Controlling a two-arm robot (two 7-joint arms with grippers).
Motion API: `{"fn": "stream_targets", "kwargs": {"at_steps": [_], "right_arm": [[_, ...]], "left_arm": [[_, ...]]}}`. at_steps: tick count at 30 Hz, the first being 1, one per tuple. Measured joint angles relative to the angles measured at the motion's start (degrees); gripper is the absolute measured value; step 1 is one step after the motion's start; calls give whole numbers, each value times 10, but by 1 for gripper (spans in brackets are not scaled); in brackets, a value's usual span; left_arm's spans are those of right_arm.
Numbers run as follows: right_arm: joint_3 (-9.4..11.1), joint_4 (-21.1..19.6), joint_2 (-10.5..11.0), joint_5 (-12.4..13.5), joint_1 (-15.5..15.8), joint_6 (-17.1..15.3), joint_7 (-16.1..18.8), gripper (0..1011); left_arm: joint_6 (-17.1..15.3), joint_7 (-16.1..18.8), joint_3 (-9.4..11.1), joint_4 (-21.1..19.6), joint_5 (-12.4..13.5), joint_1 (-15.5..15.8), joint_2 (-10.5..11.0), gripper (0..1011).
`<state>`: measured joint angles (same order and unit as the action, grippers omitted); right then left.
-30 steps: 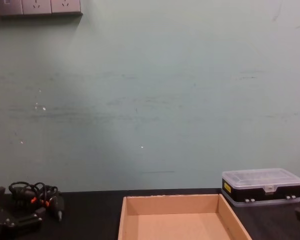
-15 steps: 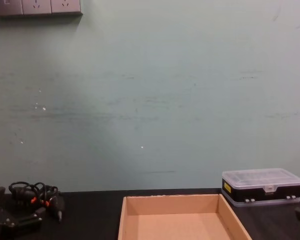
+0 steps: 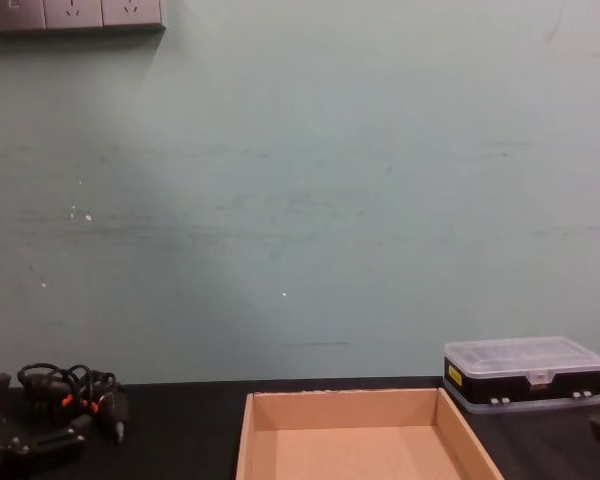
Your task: Use one hand to pick up the angle iron from the table and place it into the box.
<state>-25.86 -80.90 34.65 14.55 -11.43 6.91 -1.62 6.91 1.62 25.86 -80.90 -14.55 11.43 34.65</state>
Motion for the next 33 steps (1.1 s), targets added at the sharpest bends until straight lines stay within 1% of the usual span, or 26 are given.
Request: {"fn": "stream_targets", "kwargs": {"at_steps": [4,8,12,15,17,18,19,20,21,22,25,26,28,29,30,31,33], "right_arm": [[7,-4,-1,4,4,-2,6,1003],[19,-16,2,17,13,-6,21,1003],[32,-39,9,32,25,-13,37,1003],[47,-72,23,50,40,-24,57,1003],[53,-86,29,57,46,-30,66,1003],[60,-102,36,67,53,-38,76,1003],[60,-102,36,67,53,-38,76,1003],[67,-117,44,77,58,-48,86,1003],[70,-124,47,81,60,-54,91,1003],[77,-139,56,93,65,-68,104,1003],[87,-161,70,112,71,-91,124,1003],[94,-176,79,123,74,-109,136,1003],[99,-189,87,133,76,-126,149,1003],[105,-204,97,145,78,-148,162,1003],[107,-211,102,150,79,-158,169,1003],[111,-225,111,159,81,-177,181,1003],[114,-237,120,167,82,-196,193,1003]], "left_arm": [[0,0,0,0,0,0,0,1000],[0,0,0,0,0,0,0,1000],[0,0,0,0,0,0,0,1000],[0,0,0,0,0,0,0,1000],[0,0,0,0,0,0,0,1000],[0,0,0,0,0,0,0,1000],[0,0,0,0,0,0,0,1000],[0,0,0,0,0,0,0,1000],[0,0,0,0,0,0,0,1000],[0,0,0,0,0,0,0,1000],[0,0,0,0,0,0,0,1000],[0,0,0,0,0,0,0,1000],[0,0,0,0,0,0,0,1000],[0,0,0,0,0,0,0,1000],[0,0,0,0,0,0,0,1000],[0,0,0,0,0,0,0,1000],[0,0,0,0,0,0,0,1000]]}}
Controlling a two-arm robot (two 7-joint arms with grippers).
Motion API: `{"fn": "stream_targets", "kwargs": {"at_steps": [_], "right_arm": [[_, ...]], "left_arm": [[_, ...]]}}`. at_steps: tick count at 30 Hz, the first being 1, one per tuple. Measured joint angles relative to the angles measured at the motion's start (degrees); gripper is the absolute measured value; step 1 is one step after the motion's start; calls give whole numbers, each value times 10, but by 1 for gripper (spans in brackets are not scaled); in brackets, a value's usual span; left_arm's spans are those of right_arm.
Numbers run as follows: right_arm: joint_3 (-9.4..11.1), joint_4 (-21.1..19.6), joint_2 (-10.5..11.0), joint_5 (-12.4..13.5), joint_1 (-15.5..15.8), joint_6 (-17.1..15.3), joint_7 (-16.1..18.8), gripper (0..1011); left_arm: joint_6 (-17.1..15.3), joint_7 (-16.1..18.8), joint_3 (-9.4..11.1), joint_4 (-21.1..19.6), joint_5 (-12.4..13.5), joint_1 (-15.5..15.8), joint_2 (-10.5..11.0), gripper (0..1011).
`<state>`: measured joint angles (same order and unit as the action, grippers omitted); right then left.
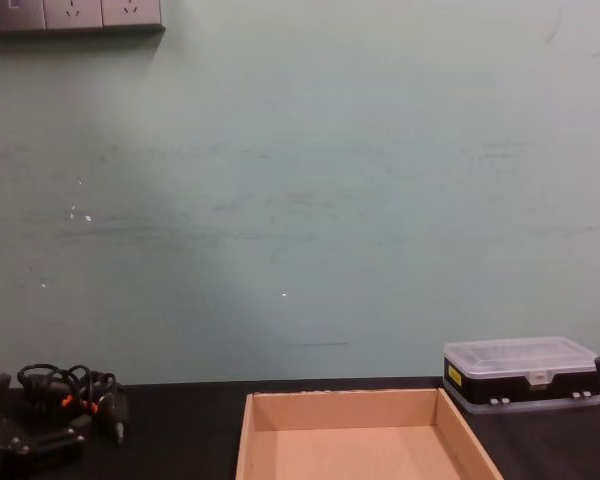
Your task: Use one hand to pick up the angle iron from the table and place it into the box.
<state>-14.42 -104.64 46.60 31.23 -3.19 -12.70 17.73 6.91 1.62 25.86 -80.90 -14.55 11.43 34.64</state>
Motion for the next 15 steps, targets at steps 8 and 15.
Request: {"fn": "stream_targets", "kwargs": {"at_steps": [8,15], "right_arm": [[3,-45,30,31,-2,-86,49,1003],[-30,-68,56,49,-17,-155,76,1003]], "left_arm": [[0,0,0,0,0,0,0,1000],[0,0,0,0,0,0,0,1000]]}}
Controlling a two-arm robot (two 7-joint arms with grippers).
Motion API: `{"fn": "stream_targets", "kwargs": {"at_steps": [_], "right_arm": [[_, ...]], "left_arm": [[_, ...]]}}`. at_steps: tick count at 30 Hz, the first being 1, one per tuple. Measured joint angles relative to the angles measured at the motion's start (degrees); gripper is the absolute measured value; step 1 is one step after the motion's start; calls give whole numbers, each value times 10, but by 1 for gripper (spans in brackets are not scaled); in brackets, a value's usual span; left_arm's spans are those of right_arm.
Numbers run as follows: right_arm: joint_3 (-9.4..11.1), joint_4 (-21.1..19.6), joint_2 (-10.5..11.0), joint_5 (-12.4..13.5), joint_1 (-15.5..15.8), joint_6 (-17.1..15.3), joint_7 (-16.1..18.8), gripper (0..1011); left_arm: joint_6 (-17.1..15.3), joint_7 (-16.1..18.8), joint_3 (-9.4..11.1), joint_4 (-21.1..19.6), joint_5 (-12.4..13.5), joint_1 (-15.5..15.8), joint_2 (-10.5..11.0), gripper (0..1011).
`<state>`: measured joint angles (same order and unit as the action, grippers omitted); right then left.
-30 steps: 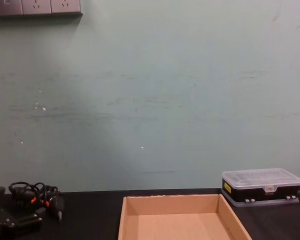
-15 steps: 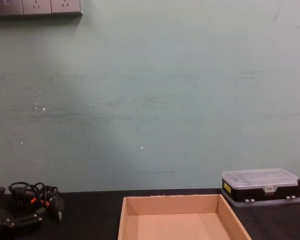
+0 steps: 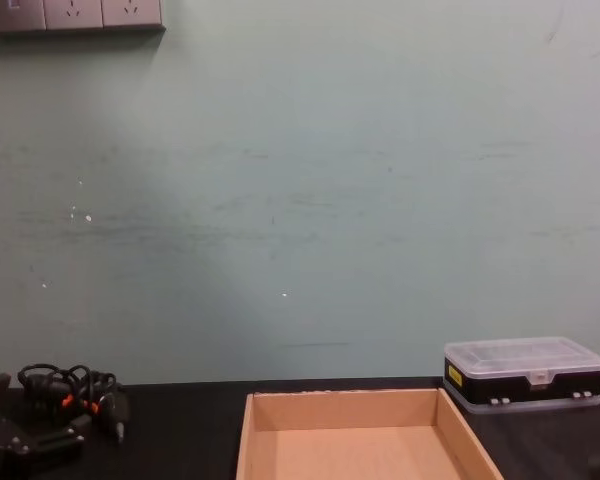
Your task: Use one hand to pick up the angle iron from the table and place it into the box.
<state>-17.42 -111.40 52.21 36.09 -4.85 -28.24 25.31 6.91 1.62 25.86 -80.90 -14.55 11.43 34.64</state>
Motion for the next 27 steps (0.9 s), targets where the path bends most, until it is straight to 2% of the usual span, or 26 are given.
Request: {"fn": "stream_targets", "kwargs": {"at_steps": [6,13,24,27], "right_arm": [[-31,-17,14,4,-10,-36,9,1003],[-65,-31,16,7,-18,-67,8,1003],[-114,-31,-1,0,-20,-83,-6,1003],[-121,-28,-6,-4,-22,-84,-9,1003]], "left_arm": [[0,0,0,0,0,0,0,1000],[0,0,0,0,0,0,0,1000],[0,0,0,0,0,0,0,1000],[0,0,0,0,0,0,0,1000]]}}
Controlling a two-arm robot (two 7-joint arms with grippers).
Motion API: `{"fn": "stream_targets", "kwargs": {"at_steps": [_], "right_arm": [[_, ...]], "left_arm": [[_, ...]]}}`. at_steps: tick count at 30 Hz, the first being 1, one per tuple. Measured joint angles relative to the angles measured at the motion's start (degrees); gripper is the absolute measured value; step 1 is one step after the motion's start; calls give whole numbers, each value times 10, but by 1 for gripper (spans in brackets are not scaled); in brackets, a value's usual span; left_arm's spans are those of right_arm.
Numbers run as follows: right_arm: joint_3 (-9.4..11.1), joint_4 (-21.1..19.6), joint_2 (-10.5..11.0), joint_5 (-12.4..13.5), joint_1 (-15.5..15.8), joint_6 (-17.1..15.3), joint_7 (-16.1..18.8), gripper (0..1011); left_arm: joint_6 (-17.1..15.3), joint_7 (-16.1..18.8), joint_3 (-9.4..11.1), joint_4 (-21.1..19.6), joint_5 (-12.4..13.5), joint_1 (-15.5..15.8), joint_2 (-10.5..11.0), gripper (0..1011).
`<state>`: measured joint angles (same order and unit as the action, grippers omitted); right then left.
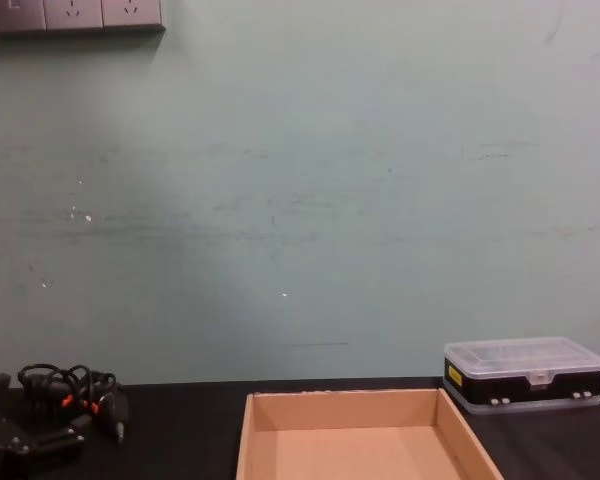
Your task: Use one hand to pick up the angle iron from the table and place it into the box.
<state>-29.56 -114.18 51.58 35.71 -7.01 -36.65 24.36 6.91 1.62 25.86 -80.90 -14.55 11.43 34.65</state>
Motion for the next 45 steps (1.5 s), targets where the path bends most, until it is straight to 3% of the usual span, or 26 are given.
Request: {"fn": "stream_targets", "kwargs": {"at_steps": [17,41,45], "right_arm": [[-22,25,-35,-20,-10,-9,-16,1003],[-24,51,-65,-46,-3,-8,-21,1003],[-22,54,-70,-49,-2,-8,-21,927]], "left_arm": [[0,0,0,0,0,0,0,1000],[0,0,0,0,0,0,0,1000],[0,0,0,0,0,0,0,1000]]}}
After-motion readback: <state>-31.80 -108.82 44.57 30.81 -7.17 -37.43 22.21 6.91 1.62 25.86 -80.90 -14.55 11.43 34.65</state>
